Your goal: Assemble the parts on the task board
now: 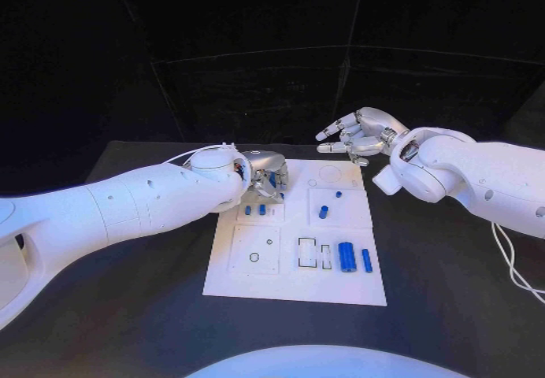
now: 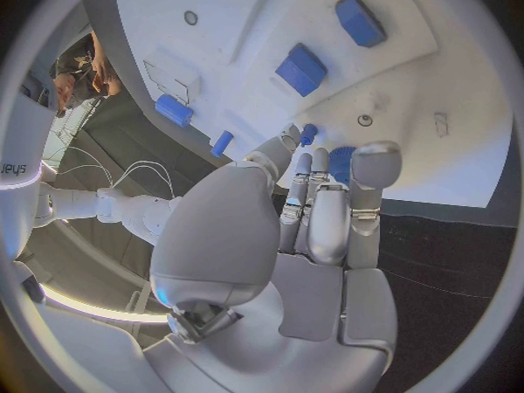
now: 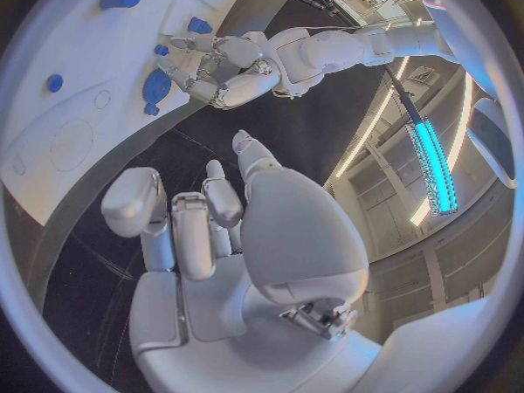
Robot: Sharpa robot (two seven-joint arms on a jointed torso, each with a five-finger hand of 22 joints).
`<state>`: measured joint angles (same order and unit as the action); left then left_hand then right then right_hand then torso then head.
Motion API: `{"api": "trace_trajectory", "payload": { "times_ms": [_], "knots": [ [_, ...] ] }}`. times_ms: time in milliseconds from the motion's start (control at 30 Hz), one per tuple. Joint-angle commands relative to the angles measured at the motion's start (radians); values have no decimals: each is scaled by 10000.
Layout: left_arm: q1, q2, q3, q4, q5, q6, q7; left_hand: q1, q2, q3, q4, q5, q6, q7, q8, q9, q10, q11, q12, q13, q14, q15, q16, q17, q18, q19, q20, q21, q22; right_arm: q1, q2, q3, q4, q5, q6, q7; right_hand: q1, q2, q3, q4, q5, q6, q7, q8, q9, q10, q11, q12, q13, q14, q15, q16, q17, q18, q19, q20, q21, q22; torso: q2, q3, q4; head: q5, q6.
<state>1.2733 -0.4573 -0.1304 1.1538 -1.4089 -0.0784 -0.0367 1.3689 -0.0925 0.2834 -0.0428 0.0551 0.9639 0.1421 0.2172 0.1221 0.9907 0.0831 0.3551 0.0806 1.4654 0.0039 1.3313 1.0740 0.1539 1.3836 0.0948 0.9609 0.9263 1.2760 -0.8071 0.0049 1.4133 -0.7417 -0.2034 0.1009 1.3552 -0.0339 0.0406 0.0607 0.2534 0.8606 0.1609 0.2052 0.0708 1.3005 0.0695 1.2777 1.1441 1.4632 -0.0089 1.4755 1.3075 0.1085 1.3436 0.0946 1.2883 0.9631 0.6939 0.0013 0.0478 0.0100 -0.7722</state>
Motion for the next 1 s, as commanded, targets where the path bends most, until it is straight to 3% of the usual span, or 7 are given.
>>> {"api": "trace_trajectory", "payload": {
  "times_ms": [33,1000],
  "knots": [
    [2,65,3,-85,-185,400,-165,-22,91,73,-16,-36,77,13,-68,-15,89,14,-49,-24,167,-83,-54,-35,-157,62,-6,42,36,21,10,8,12,1,61,70,20,87,-35,-13,55,-72,-19,43,-12,-67,-5,-58,-9,611,-20,-47,411,20,-62,-26,-44,-4,-2,8,-4,-7,-4],
    [-74,504,4,-700,-203,757,-56,-127,130,504,-43,-39,451,-68,-209,-154,602,-71,-358,-159,170,-151,-52,-235,-199,155,-64,240,291,21,79,8,12,1,88,73,25,92,-34,-16,59,-74,-19,47,-12,-65,-5,-56,-7,611,-20,-47,412,19,-61,-26,-44,-3,-5,-7,19,-91,-50]
  ]
}}
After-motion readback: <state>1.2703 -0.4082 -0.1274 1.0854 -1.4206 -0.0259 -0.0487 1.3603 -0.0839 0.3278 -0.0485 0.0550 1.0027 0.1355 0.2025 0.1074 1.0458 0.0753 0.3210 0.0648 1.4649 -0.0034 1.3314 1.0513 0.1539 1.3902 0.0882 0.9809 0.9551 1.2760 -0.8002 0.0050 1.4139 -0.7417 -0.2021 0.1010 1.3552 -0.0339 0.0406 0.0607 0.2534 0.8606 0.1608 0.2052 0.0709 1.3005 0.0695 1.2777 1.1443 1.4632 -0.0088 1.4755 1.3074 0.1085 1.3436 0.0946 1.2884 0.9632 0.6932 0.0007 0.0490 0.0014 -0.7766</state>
